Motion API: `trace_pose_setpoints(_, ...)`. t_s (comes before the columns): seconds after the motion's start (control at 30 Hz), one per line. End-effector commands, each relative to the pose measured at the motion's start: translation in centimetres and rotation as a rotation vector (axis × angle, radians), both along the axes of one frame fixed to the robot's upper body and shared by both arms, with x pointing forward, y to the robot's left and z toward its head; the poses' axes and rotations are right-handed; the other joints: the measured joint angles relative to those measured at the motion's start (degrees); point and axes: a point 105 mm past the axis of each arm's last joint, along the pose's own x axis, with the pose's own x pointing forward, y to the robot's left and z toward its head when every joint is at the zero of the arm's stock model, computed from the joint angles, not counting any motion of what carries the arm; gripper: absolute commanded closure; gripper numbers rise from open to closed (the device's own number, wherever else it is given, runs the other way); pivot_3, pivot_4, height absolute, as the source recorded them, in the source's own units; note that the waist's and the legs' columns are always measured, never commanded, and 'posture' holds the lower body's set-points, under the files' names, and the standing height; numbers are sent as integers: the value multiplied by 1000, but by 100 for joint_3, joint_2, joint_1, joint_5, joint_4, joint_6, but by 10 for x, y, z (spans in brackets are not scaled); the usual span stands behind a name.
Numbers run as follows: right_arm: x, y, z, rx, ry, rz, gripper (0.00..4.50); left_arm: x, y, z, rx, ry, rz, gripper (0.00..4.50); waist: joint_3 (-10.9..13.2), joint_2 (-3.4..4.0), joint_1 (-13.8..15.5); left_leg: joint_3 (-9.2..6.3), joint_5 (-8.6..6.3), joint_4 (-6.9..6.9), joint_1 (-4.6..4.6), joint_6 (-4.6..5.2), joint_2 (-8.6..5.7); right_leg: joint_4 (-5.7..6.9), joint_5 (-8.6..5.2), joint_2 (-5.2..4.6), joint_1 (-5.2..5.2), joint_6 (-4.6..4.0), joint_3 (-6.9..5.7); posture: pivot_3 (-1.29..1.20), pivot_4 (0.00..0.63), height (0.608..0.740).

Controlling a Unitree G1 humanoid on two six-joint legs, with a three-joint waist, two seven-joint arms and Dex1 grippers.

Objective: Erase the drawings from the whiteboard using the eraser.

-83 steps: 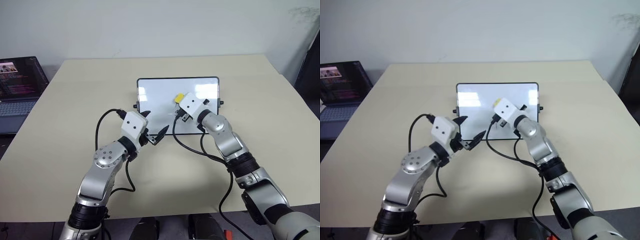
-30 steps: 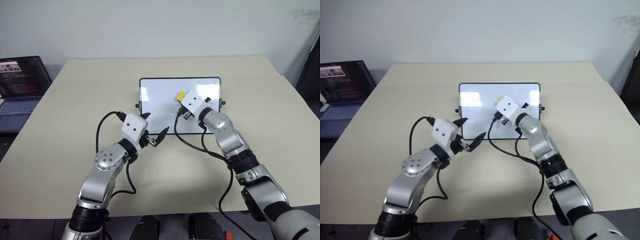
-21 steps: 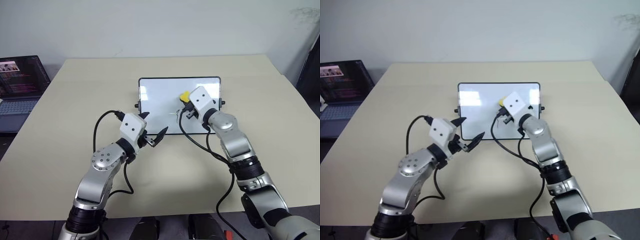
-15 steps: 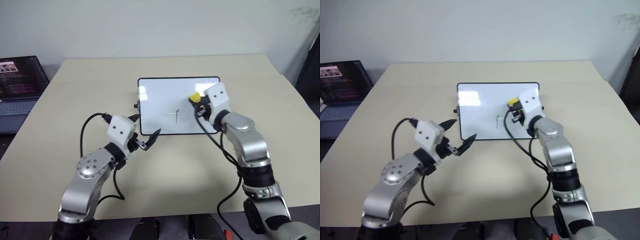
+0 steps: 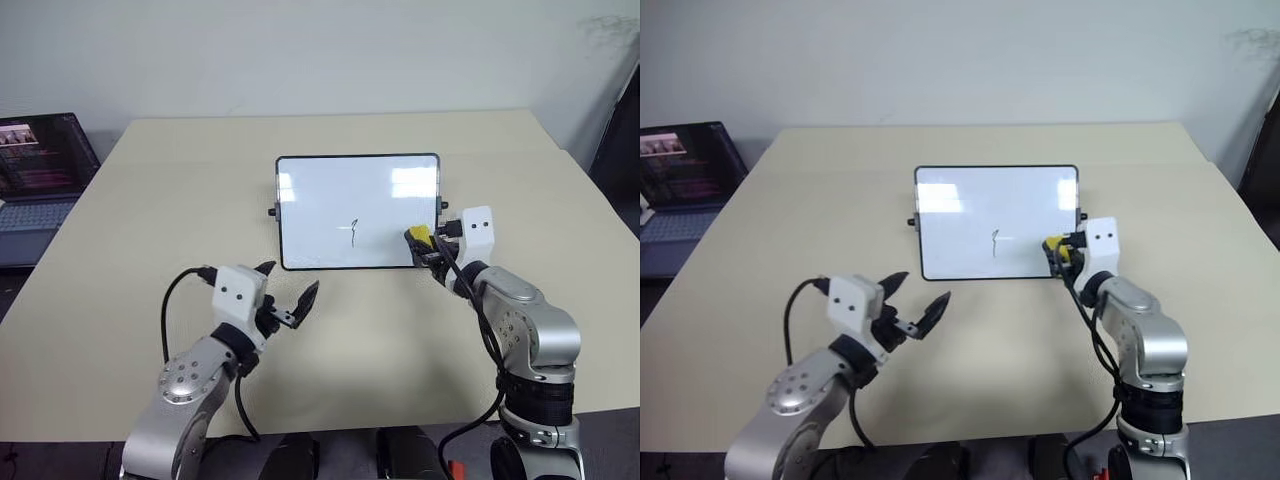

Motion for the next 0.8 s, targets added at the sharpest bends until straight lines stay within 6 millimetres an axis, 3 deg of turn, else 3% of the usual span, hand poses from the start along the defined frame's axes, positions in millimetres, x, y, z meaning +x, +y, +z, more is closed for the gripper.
trace_pose_setpoints(0.03,-1,3,16,-8,-74,18,3361,-1,1,15,3,-70,5,0,0,0,8,0,0,0,-1,0,-1,0,0,0,0,0,0,0,150,740)
trace_pose_setpoints(0.2,1,10,22,-75,-126,64,3361,2,7,17,20,-76,13,0,0,0,7,0,0,0,-1,0,0,-2,0,0,1,0,-1,0,150,740)
trace_pose_setpoints(0.33,9,33,37,-184,-253,171,3361,6,4,17,80,-74,-56,0,1,0,-7,3,0,0,0,0,-1,-3,-1,1,1,1,-1,0,150,740)
trace_pose_setpoints(0.57,24,65,45,-296,-401,275,3361,15,-7,-4,126,-16,-186,0,2,-1,1,3,7,0,-1,-13,0,-12,-1,3,2,1,-2,0,150,740)
trace_pose_setpoints(0.8,50,82,58,-360,-511,273,3361,39,-1,-19,148,-15,-131,0,2,-1,-3,1,10,-1,-2,-18,0,-12,0,2,-1,0,-2,0,150,740)
